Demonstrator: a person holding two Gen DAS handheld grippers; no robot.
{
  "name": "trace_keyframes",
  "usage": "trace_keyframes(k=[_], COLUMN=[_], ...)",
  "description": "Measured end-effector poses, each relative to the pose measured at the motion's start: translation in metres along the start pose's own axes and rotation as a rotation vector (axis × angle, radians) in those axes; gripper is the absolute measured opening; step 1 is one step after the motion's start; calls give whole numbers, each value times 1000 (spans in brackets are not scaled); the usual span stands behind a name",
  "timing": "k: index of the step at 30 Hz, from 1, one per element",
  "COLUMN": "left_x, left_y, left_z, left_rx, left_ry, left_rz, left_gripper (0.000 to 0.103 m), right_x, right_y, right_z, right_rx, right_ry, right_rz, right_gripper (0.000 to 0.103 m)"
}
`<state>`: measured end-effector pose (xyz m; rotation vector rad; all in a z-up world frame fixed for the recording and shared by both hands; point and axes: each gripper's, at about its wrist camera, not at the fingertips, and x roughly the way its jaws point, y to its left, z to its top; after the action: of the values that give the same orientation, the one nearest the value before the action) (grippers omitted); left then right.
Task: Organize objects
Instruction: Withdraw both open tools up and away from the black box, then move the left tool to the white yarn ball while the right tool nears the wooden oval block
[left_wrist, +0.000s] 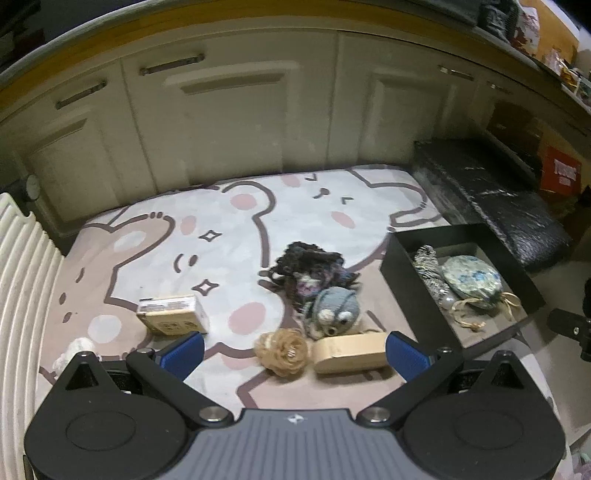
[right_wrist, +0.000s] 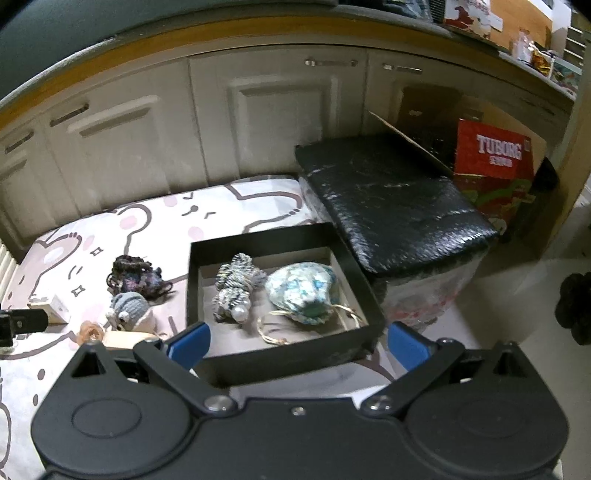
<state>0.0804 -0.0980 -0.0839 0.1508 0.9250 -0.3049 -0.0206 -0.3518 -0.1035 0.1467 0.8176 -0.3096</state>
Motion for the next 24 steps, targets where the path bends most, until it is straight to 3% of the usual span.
trace_keyframes(k=[21, 24], left_x=[4, 3], left_y=[78, 93], left_z=[-2, -5], left_rx=[-109, -138], left_ry=[-51, -81], left_rz=[110, 115], left_gripper=[103, 103], right_x=[29, 34], right_y=[77, 85], right_z=[21, 21], right_rx=[-41, -37], right_ry=[-24, -34], right_rz=[110, 158], right_gripper=[103, 103])
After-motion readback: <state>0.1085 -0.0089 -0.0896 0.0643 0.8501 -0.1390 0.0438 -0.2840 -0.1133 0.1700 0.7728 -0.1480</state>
